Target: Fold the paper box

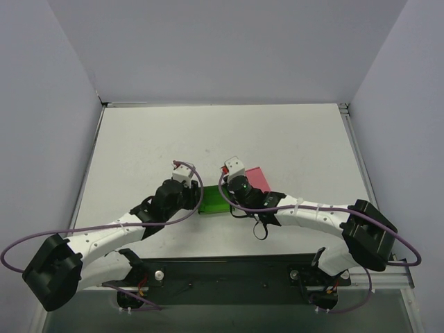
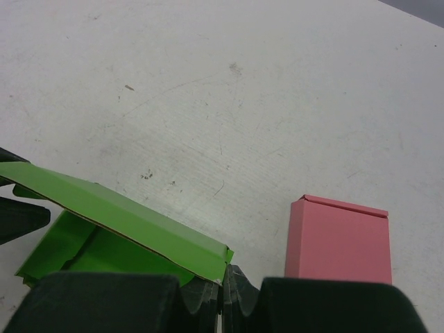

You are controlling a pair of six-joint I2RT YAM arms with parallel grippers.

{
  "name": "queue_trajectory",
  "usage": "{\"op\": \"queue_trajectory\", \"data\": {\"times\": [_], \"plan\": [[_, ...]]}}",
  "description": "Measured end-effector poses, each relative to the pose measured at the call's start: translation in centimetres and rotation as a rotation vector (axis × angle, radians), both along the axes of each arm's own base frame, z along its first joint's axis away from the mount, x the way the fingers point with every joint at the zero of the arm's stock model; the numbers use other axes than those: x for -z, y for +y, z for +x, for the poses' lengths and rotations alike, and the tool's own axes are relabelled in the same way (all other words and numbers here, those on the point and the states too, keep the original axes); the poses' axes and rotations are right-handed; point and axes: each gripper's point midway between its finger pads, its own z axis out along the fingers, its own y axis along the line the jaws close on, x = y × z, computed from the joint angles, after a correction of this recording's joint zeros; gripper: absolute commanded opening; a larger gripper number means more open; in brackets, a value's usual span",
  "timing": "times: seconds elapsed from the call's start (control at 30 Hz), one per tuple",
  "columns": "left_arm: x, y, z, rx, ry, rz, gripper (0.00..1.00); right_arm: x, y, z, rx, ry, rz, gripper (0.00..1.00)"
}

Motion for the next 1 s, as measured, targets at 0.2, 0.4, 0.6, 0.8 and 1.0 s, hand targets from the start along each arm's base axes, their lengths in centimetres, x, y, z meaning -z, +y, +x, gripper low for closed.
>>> {"op": "queue_trajectory", "data": {"times": [0.2, 0.4, 0.6, 0.8, 1.0], "plan": [[-0.4, -0.4, 0.6, -0.001, -0.032, -0.001, 0.38, 0.0, 0.1, -0.1, -0.002, 0.000, 0.000, 0.00], [0.0, -0.5, 0.8, 0.002, -0.041, 0.025, 0.13, 0.0, 0.1, -0.2, -0.004, -0.002, -0.002, 0.00], [0.9, -0.5, 0.9, 0.004, -0.040, 0.064, 0.00, -0.1, 0.1, -0.3, 0.013, -0.009, -0.005, 0.00], [1.2, -1.3, 1.0, -0.033, -0.052, 0.056, 0.00, 0.2, -0.5, -0.4, 0.118, -0.010, 0.024, 0.00], [1.3, -2.1, 1.0, -0.081, -0.075, 0.050, 0.00, 0.4, -1.0, -0.4, 0.221, -0.002, 0.098, 0.00]]}}
